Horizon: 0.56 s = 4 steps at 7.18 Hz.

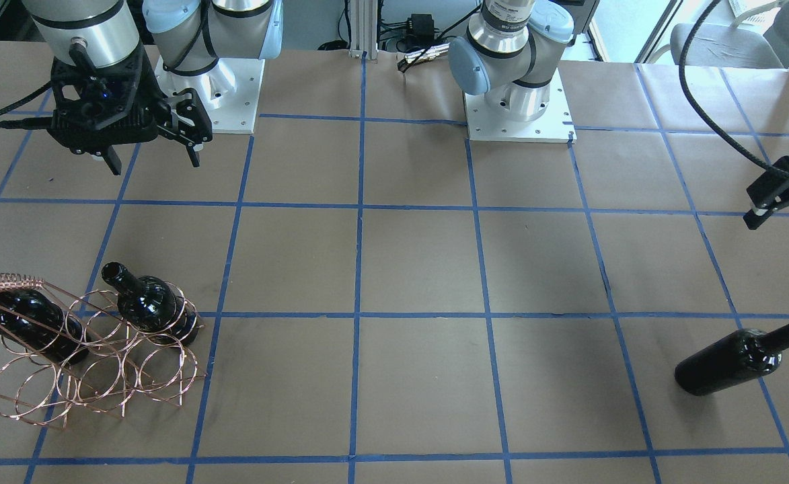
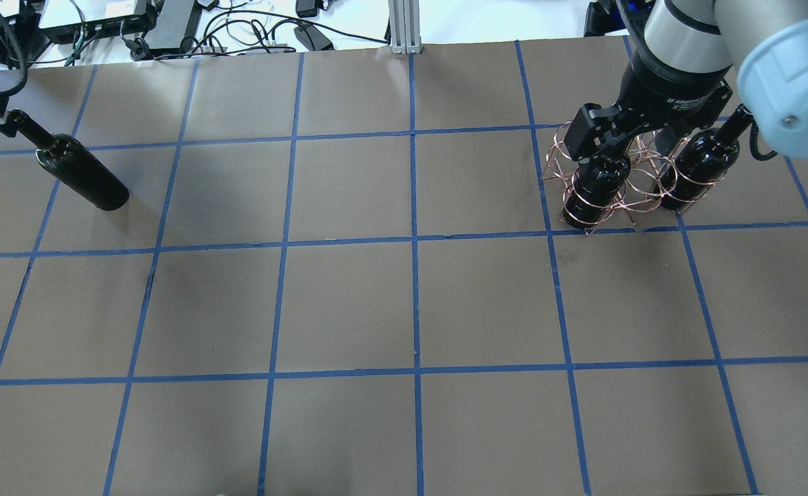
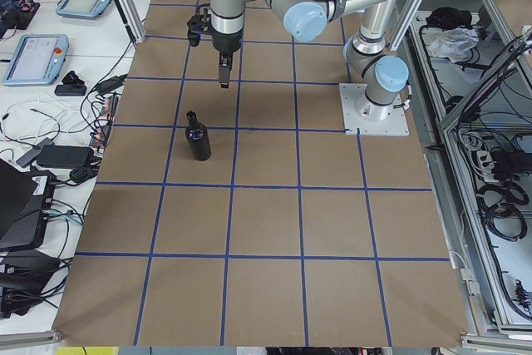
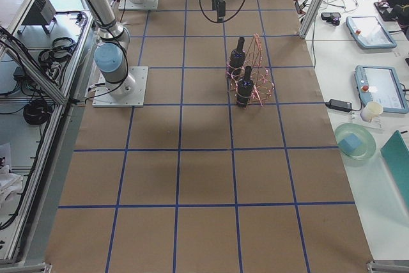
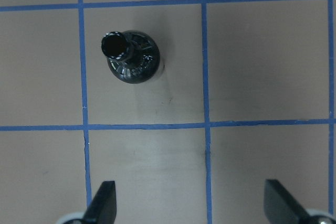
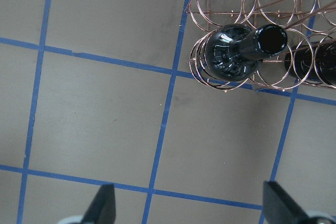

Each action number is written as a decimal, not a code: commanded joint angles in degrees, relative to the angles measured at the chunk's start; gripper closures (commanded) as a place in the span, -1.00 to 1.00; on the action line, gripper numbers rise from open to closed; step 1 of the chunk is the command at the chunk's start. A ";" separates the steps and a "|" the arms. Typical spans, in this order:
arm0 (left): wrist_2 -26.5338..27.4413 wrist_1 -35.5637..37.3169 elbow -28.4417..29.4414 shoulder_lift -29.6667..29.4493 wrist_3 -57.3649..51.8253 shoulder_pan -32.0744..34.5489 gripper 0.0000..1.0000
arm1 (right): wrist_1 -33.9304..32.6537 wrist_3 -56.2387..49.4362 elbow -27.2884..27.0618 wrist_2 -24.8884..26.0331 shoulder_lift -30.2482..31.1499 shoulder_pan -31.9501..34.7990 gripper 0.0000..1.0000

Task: Place wine into wine basket
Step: 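Lower the left gripper and close it on the bottle's neck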

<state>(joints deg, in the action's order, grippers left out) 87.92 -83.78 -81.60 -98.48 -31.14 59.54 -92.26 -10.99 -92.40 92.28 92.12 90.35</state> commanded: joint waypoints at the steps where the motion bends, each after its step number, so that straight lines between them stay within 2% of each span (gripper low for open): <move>1: -0.90 0.55 5.38 -6.96 -0.50 -0.92 -1.00 | 0.07 0.01 -0.15 0.00 -0.01 0.00 -1.00; 4: -1.17 5.37 7.34 -13.48 0.82 -0.92 -1.00 | 0.07 0.01 -0.15 0.00 -0.01 0.00 -1.00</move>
<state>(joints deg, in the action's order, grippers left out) 86.85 -80.15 -74.63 -109.62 -30.80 58.64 -92.20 -10.99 -92.54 92.28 92.11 90.35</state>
